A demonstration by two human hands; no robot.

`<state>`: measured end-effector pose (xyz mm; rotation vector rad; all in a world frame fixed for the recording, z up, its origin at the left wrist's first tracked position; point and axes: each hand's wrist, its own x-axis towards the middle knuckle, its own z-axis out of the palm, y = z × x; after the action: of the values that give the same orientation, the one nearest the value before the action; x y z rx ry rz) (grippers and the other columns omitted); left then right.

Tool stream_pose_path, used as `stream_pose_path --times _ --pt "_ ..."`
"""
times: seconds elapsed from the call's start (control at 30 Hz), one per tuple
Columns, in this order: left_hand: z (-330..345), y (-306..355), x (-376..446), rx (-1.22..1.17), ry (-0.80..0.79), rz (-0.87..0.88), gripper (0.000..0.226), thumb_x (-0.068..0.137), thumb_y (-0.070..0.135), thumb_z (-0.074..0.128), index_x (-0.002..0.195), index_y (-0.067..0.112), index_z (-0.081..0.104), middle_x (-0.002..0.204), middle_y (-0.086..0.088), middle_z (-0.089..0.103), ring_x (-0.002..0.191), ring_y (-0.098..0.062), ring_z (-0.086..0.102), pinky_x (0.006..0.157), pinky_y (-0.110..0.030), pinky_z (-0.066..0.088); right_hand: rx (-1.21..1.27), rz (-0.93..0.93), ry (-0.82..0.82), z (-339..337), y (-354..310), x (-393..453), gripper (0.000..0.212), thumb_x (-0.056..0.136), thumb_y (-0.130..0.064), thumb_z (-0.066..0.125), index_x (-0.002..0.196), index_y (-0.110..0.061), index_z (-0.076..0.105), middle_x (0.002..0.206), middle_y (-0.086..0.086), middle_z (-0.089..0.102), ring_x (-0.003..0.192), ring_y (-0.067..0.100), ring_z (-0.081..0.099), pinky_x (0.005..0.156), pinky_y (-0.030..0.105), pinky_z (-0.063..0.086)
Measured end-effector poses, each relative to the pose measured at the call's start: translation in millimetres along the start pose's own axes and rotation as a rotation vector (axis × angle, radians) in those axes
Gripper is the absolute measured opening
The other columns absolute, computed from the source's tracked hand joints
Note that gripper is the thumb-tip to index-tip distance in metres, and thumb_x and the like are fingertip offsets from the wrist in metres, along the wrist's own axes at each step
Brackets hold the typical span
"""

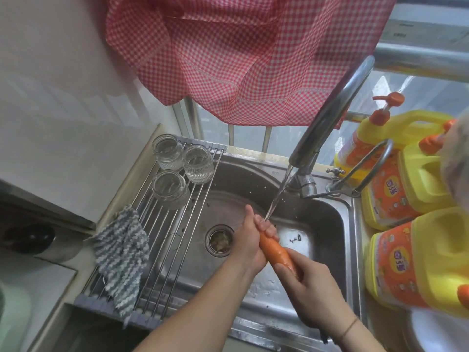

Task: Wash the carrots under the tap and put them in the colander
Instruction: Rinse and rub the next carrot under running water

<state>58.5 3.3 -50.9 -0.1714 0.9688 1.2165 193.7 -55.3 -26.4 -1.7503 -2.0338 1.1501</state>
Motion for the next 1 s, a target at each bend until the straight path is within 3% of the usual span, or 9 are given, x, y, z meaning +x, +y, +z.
stream_pose_path --times 0.1,0.2,0.3,0.4,0.47,0.57,0.7,0.83,1.0 --pt "-2.5 -0.5 -3.6 -0.019 -0.119 -0.03 0.045 0.097 0.048 0.049 0.061 0.02 0.046 0.054 0.004 0.036 0.046 -0.01 0.043 0.051 -0.024 0.046 0.503 0.15 -0.12 -10.9 -3.4 6.2 0.028 0.095 -0.03 0.056 0.071 -0.017 0.061 0.057 0.001 0.055 0.052 0.017 0.05 0.052 0.033 0.04" --pt "-3.5 -3.9 -4.5 0.055 -0.144 -0.061 0.04 0.095 0.044 0.053 0.063 0.021 0.044 0.053 0.004 0.04 0.049 -0.011 0.047 0.055 -0.025 0.047 0.776 0.282 -0.201 -14.2 -6.1 8.1 0.034 0.096 -0.027 0.056 0.074 -0.001 0.063 0.065 0.016 0.06 0.055 0.028 0.056 0.054 0.034 0.046" --pt "1.1 -3.5 3.6 0.155 -0.012 -0.056 0.042 0.099 0.036 0.049 0.061 0.022 0.037 0.048 0.006 0.036 0.04 -0.01 0.039 0.046 -0.023 0.039 0.656 0.257 -0.132 -0.7 -5.7 11.6 0.04 0.087 -0.04 0.063 0.067 -0.006 0.058 0.058 0.009 0.053 0.054 0.022 0.048 0.054 0.036 0.04" --pt "1.9 -0.3 11.3 0.273 0.126 -0.017 0.04 0.099 0.028 0.05 0.061 0.019 0.04 0.048 0.001 0.041 0.039 -0.013 0.042 0.045 -0.024 0.04 0.31 0.168 -0.018 5.4 -6.6 15.0 0.025 0.084 -0.044 0.06 0.067 -0.026 0.06 0.051 -0.005 0.051 0.048 0.011 0.044 0.052 0.032 0.038" --pt "1.3 2.3 19.5 0.354 0.237 0.044 0.042 0.098 0.032 0.054 0.06 0.016 0.046 0.048 -0.005 0.049 0.039 -0.018 0.049 0.047 -0.026 0.045 -0.021 0.093 0.043 3.9 -10.3 15.5 0.014 0.085 -0.051 0.056 0.086 -0.039 0.061 0.062 -0.009 0.062 0.056 0.008 0.056 0.056 0.032 0.043" --pt "1.7 6.5 26.7 0.274 0.282 -0.028 0.042 0.096 0.041 0.059 0.067 0.012 0.051 0.05 -0.006 0.055 0.043 -0.02 0.055 0.051 -0.031 0.048 -0.42 0.033 0.049 2.1 -14.3 20.8 0.04 0.088 -0.061 0.047 0.123 -0.043 0.05 0.095 -0.011 0.07 0.088 0.014 0.065 0.066 0.032 0.046" --pt "-7.2 2.1 22.4 0.295 0.097 -0.21 0.046 0.088 0.054 0.063 0.069 0.013 0.054 0.067 -0.004 0.062 0.063 -0.02 0.063 0.071 -0.036 0.055 -0.216 0.054 0.022 -4.2 -20.1 39.7 0.043 0.081 -0.058 0.059 0.12 -0.04 0.053 0.103 -0.011 0.069 0.091 0.011 0.065 0.072 0.029 0.049" --pt "-12.9 24.8 27.4 0.038 0.151 -0.179 0.051 0.09 0.06 0.056 0.075 0.012 0.05 0.061 -0.005 0.059 0.062 -0.025 0.067 0.089 -0.044 0.053 0.09 0.107 -0.161 -6.4 -8.9 51.0 0.049 0.065 -0.046 0.079 0.106 -0.038 0.053 0.095 -0.014 0.065 0.08 0.001 0.062 0.07 0.021 0.052" --pt "-10.9 45.0 35.0 -0.13 0.22 -0.115 0.036 0.089 0.044 0.066 0.078 0.013 0.051 0.066 -0.001 0.058 0.065 -0.02 0.063 0.094 -0.041 0.052 -0.194 0.062 0.016 -8.0 -6.9 42.2 0.05 0.066 -0.066 0.067 0.107 -0.044 0.05 0.089 -0.02 0.064 0.08 0.003 0.061 0.066 0.023 0.046"
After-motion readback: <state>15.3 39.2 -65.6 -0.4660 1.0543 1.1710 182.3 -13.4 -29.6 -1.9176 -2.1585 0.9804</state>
